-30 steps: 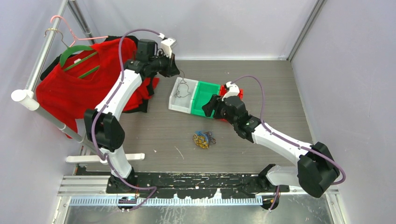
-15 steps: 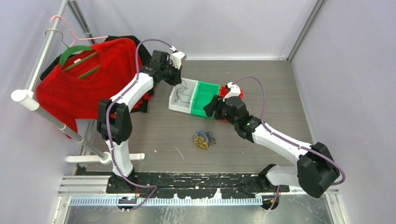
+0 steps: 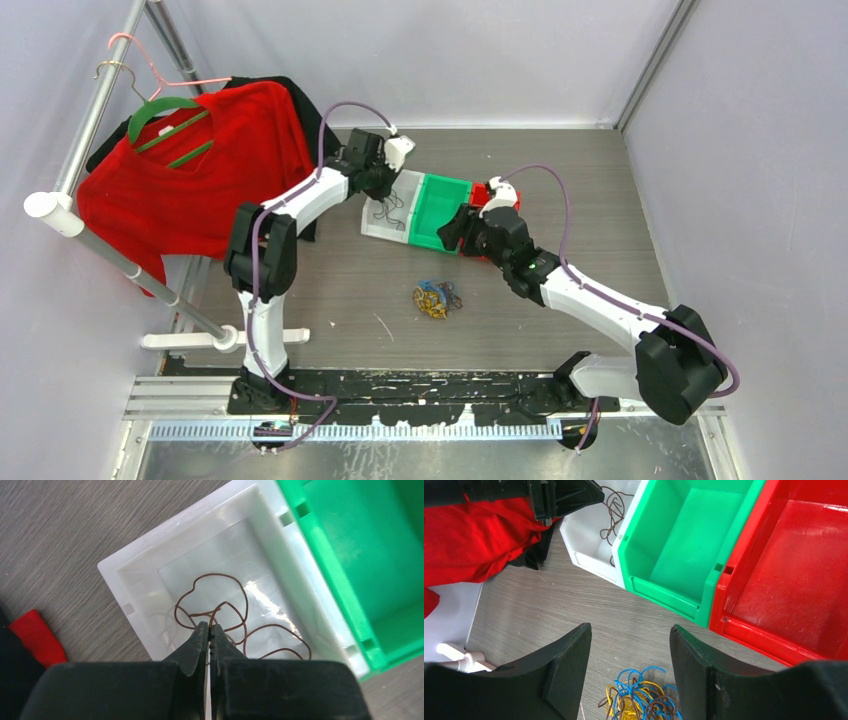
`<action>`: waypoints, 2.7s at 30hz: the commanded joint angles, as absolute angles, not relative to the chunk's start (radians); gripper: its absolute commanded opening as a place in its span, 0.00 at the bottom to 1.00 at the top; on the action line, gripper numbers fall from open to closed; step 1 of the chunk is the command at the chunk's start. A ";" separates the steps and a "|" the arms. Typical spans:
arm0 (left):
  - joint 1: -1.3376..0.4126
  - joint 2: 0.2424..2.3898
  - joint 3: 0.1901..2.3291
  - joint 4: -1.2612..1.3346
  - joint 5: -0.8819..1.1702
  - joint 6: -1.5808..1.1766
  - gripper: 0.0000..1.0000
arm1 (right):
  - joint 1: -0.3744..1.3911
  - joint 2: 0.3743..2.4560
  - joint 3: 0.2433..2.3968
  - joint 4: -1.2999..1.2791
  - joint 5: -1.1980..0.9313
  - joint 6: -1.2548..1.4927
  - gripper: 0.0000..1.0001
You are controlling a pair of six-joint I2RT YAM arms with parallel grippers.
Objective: Untangle the cables
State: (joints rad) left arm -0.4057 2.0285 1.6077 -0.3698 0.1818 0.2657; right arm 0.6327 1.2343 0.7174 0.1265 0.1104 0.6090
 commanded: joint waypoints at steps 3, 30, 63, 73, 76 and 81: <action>-0.414 2.049 1.655 -0.366 0.097 0.328 0.09 | 0.630 1.196 0.685 0.161 0.105 0.655 0.64; -0.399 1.614 1.610 -1.090 0.478 0.344 0.57 | 0.773 1.146 0.561 -0.047 0.134 0.725 0.62; -0.430 1.337 1.283 -0.932 0.713 0.238 0.49 | 0.808 1.198 0.894 -0.077 -0.103 0.718 0.06; -0.429 1.363 1.299 -0.934 0.679 0.247 0.50 | 0.805 1.090 0.704 -0.365 0.165 0.762 0.60; -0.430 1.357 1.300 -0.939 0.669 0.261 0.50 | 0.806 1.055 0.626 -0.311 0.132 0.789 0.60; -0.430 1.356 1.311 -0.954 0.661 0.268 0.50 | 0.805 1.108 0.588 -0.221 0.079 0.772 0.57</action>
State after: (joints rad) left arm -0.4255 1.3682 1.2785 -0.9691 0.6624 0.2481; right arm 0.8078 1.0901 0.5819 -0.3298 0.1013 0.7635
